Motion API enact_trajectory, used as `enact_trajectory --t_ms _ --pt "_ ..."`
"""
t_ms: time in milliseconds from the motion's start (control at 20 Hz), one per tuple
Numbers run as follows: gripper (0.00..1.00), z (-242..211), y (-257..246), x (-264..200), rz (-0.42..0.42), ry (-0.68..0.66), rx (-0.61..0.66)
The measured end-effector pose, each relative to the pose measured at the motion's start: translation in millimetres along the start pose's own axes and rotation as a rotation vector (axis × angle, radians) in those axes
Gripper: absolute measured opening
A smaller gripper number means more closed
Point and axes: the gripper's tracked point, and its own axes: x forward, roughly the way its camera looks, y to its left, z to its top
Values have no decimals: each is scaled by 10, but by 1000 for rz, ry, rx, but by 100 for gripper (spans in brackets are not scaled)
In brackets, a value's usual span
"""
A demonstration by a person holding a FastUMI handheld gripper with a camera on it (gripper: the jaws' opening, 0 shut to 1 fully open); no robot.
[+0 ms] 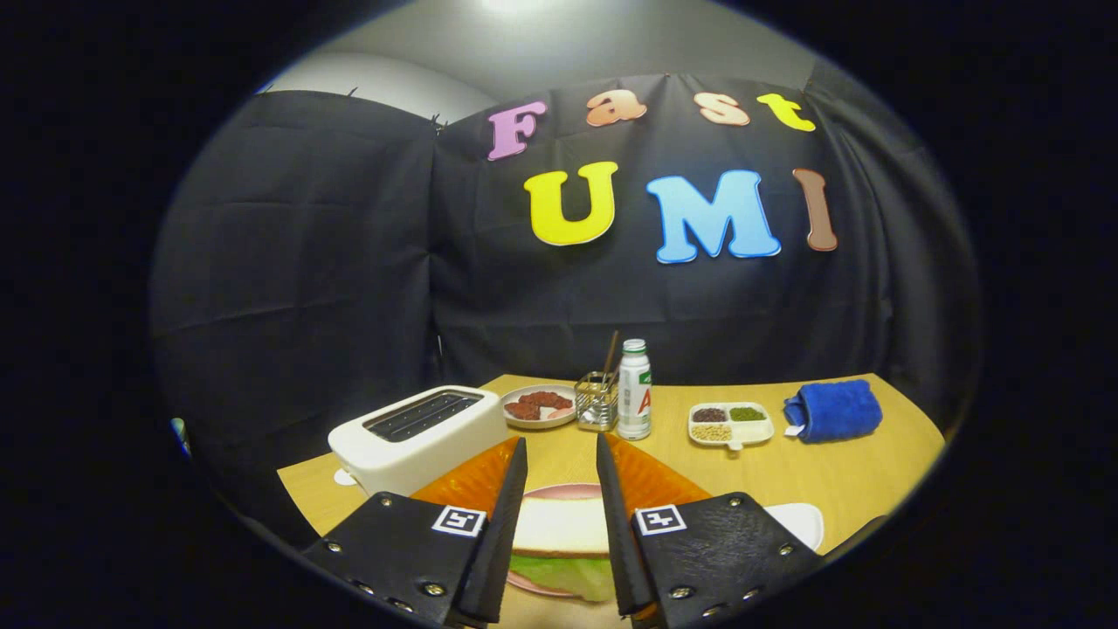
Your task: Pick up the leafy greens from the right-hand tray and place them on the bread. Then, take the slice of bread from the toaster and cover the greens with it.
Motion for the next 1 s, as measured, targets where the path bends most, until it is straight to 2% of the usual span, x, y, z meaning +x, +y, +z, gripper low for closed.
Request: enact_trajectory --t_ms 200,350,650,800,1000 --pt "48 300 -897 -349 -121 -65 -15" --pt "48 404 -1744 -672 -252 -104 -56" --pt "48 294 -3317 -1444 -495 -104 -130" --pt "48 187 -3905 -1746 -545 -96 -105" --pt "49 148 -4516 -1976 -551 -128 -81"
